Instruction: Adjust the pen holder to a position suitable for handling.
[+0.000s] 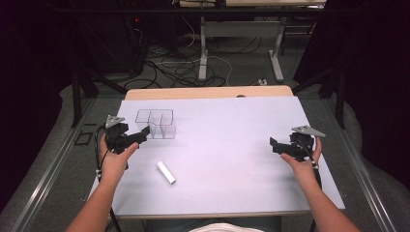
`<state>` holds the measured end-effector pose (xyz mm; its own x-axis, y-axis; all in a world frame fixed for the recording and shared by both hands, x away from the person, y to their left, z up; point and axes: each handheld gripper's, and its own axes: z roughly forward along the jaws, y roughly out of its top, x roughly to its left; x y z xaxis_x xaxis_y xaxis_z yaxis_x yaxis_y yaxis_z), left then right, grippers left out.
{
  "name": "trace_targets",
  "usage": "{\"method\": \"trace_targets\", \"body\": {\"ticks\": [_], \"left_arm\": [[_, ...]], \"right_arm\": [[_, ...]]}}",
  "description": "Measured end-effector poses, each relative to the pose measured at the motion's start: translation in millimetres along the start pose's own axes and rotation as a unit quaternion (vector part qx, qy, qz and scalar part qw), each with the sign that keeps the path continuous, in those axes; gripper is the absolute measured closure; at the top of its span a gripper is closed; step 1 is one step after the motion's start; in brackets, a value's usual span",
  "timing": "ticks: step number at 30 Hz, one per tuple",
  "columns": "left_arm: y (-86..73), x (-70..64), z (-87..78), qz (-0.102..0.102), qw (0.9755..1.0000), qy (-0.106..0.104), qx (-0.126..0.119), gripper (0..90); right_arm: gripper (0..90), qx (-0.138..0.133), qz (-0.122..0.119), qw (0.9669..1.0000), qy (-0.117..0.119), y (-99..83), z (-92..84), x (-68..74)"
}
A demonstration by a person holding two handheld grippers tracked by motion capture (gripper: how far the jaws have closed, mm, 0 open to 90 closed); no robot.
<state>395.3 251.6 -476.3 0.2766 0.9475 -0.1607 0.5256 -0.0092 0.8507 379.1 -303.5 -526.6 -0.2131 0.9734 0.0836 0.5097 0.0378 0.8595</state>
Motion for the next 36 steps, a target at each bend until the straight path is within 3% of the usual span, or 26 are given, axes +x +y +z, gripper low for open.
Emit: {"method": "trace_targets", "body": {"ticks": [8,13,16,21,24,27,36], "left_arm": [[22.3,2.8,5.3,0.006,0.9999,0.011,-0.007,20.2],[32.6,4.4,11.5,-0.002,0.9997,0.014,-0.02,25.4],[36.6,5.2,17.8,0.002,0.9994,0.028,-0.02,26.3],[44.8,11.3,27.7,0.012,0.9989,0.045,-0.006,28.0],[49.3,16.2,31.8,0.004,0.9988,0.048,-0.006,28.4],[52.1,19.1,37.3,-0.011,0.9985,0.053,0.013,31.4],[49.8,24.3,45.8,-0.03,0.9969,0.061,0.039,39.8]], "right_arm": [[2.4,0.002,0.019,0.9998,-0.003,-0.7,-0.7,-4.3],[5.9,-0.001,0.034,0.9994,-0.006,-1.9,-1.9,-8.5],[6.3,0.001,0.04,0.9992,-0.007,-2.3,-1.8,-8.3],[6.5,0.0,0.034,0.9994,-0.003,-2.5,-1.0,-8.7],[6.5,0.002,0.032,0.9995,-0.004,-2.7,0.0,-8.7],[6.6,0.004,0.033,0.9995,-0.001,-3.1,0.6,-8.6],[6.6,0.007,0.034,0.9994,0.003,-3.6,1.1,-7.2]]}}
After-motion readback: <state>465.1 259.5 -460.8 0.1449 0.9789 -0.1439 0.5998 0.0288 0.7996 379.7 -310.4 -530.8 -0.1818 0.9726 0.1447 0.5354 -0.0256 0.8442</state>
